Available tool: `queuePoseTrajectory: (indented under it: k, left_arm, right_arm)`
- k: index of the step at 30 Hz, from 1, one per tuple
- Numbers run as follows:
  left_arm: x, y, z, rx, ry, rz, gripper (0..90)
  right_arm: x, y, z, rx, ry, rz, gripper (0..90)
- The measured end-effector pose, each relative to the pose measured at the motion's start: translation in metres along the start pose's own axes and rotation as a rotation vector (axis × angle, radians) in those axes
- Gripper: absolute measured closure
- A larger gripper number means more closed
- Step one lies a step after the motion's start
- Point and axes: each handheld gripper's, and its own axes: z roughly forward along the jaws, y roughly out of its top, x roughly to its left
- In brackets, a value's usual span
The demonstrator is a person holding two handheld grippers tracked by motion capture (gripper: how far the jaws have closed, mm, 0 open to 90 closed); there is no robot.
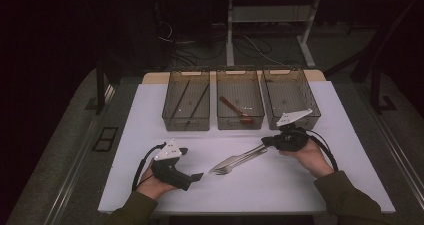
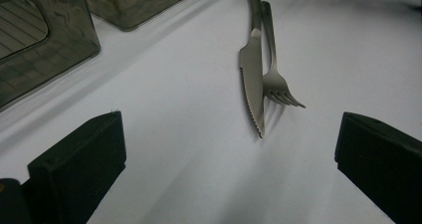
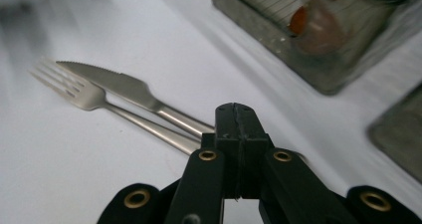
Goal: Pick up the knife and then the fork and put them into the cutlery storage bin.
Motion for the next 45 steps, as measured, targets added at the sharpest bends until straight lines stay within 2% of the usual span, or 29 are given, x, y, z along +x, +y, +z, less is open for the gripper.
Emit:
queuePoseTrajectory:
  k: [6, 20, 30, 38, 45]
  left_arm:
    - [0.0, 0.0, 0.0, 0.0, 0.001, 0.0, 0.0]
    - [0.0, 0.0, 0.001, 0.004, -0.002, 0.001, 0.0]
    - [0.0, 0.0, 0.001, 0.006, -0.003, 0.0, 0.0]
    - [0.0, 0.0, 0.001, 0.004, -0.004, 0.0, 0.0]
    - [0.0, 0.0, 0.0, 0.001, -0.006, -0.002, 0.0]
  right_arm:
    - [0.011, 0.001, 0.015, 0.039, 0.026, -0.037, 90.0]
    - [0.024, 0.002, 0.037, 0.095, 0.031, -0.089, 90.0]
    - [0.029, 0.004, 0.04, 0.108, 0.015, -0.109, 90.0]
    - [0.035, 0.005, 0.044, 0.159, 0.025, -0.124, 90.0]
    - [0.035, 0.002, 0.039, 0.171, 0.039, -0.131, 90.0]
